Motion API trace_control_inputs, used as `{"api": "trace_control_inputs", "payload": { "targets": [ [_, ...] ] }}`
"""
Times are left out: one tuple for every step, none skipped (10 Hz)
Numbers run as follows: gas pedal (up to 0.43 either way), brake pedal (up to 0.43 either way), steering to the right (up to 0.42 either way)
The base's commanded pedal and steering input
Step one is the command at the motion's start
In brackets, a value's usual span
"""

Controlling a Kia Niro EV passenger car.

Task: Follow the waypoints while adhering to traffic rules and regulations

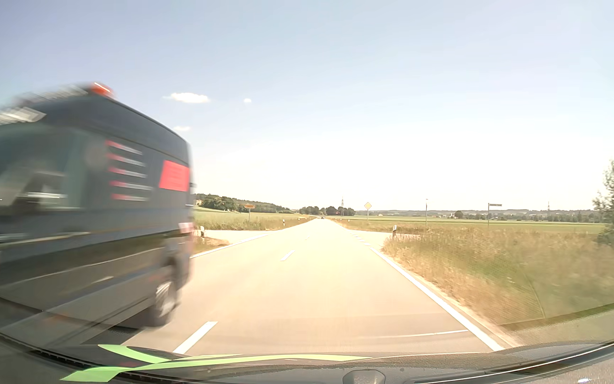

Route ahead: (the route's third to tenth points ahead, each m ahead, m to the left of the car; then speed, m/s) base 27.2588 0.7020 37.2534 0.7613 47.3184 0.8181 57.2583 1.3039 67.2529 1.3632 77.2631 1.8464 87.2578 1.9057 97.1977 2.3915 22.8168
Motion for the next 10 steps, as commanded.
{"api": "trace_control_inputs", "payload": {
  "targets": [
    [0.287, 0.0, -0.001],
    [0.287, 0.0, -0.001],
    [0.287, 0.0, -0.001],
    [0.287, 0.0, -0.001],
    [0.268, 0.0, -0.001],
    [0.26, 0.0, -0.001],
    [0.26, 0.0, -0.001],
    [0.26, 0.0, -0.001],
    [0.268, 0.0, -0.001],
    [0.268, 0.0, -0.001]
  ]
}}
